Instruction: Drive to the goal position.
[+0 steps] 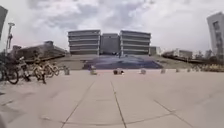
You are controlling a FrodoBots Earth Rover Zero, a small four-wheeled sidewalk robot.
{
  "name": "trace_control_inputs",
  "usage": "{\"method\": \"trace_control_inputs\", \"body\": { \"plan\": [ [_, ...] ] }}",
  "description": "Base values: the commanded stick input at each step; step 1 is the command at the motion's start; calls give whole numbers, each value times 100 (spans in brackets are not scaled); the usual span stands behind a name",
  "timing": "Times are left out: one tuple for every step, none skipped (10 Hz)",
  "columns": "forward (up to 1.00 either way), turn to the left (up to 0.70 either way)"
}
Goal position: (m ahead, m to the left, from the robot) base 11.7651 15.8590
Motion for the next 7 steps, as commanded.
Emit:
{"method": "trace_control_inputs", "body": {
  "plan": [
    [70, 0],
    [70, 0],
    [70, 0],
    [70, 0],
    [70, 0],
    [70, 0],
    [70, 0]
  ]
}}
